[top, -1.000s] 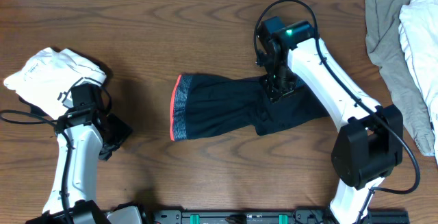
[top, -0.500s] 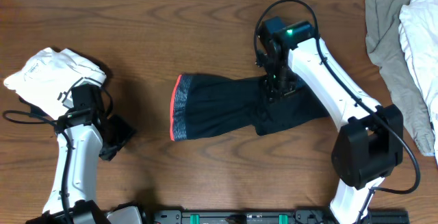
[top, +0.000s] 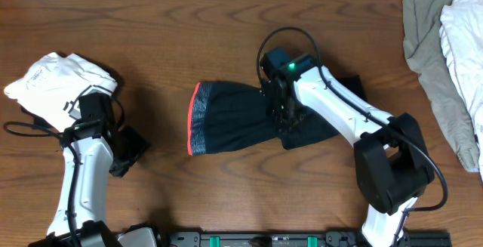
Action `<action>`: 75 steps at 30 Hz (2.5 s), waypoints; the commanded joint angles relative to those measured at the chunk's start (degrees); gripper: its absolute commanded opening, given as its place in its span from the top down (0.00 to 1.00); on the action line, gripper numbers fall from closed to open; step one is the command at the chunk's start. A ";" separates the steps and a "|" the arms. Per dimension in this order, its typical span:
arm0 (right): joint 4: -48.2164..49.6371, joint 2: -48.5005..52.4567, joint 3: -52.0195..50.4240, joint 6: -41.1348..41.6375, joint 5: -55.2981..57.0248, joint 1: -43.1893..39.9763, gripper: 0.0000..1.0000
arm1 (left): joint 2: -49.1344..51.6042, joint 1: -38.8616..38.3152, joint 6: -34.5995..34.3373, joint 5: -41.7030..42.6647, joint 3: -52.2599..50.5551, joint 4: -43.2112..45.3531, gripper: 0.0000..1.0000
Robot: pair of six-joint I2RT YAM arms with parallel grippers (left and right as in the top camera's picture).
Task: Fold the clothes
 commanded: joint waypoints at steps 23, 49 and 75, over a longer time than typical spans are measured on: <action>5.38 -0.59 -4.70 2.12 2.95 0.42 0.49 | -0.52 0.09 1.27 0.33 1.38 -0.31 0.41; 9.03 -10.47 -2.89 13.22 11.32 -2.43 0.99 | -0.52 0.09 1.46 0.33 1.36 -0.31 0.41; 19.39 -11.43 -2.89 13.68 3.10 -4.63 0.96 | -0.52 0.09 1.46 0.33 1.36 -0.31 0.41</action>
